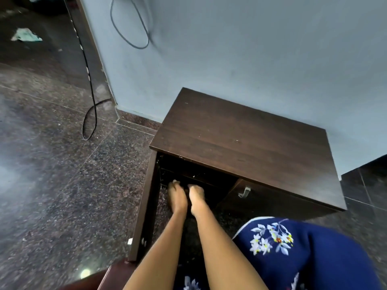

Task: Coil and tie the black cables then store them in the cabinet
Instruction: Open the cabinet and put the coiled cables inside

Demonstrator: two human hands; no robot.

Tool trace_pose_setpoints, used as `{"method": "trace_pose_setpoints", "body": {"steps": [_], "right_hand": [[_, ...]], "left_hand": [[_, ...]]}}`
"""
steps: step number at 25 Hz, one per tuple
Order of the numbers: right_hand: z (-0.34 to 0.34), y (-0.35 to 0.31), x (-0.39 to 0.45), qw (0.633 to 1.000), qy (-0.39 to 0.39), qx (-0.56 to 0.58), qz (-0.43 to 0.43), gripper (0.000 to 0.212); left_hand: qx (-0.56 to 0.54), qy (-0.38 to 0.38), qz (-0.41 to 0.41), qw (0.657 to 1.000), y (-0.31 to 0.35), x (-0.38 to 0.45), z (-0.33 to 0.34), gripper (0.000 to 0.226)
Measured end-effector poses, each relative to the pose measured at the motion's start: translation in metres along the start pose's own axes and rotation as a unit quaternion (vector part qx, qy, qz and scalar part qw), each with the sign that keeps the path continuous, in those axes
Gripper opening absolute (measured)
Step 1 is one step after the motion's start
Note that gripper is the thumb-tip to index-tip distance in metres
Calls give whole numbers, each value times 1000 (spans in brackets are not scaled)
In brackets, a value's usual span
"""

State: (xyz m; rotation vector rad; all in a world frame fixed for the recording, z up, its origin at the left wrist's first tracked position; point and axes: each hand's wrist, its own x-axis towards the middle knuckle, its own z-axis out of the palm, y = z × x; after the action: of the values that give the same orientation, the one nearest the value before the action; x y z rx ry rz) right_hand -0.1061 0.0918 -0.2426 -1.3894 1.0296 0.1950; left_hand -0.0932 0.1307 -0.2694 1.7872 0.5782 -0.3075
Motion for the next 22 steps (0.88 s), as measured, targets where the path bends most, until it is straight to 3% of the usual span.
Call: {"method": "trace_pose_setpoints", "body": {"steps": [2,4,6,8,10,11,16,19,22], "right_hand": [[4,-8,-33,993,3,-43,-111,26],[7,-16,-70,981,6,-67,-181,14],[6,-18,-91,965,-8,-113,-238,19],[5,-20,-102,948,-37,-174,-265,31],[7,-20,-109,929,-54,-221,-291,36],[9,-19,-112,924,-60,-232,-298,38],[12,-19,-106,914,-55,-256,-309,41],[1,-18,-101,914,-8,-280,-293,42],[-14,-12,-89,900,45,-354,-250,39]], "left_hand": [[85,29,141,986,17,-23,-28,27],[177,72,277,942,30,-44,-64,22],[252,105,347,897,37,-51,-88,25],[286,121,272,911,42,-56,-100,31],[268,87,155,947,47,-60,-107,37],[260,69,138,953,46,-61,-109,38],[249,37,157,955,38,-53,-108,40],[235,5,174,956,37,-55,-95,45],[271,-37,233,933,35,-57,-79,41]]}}
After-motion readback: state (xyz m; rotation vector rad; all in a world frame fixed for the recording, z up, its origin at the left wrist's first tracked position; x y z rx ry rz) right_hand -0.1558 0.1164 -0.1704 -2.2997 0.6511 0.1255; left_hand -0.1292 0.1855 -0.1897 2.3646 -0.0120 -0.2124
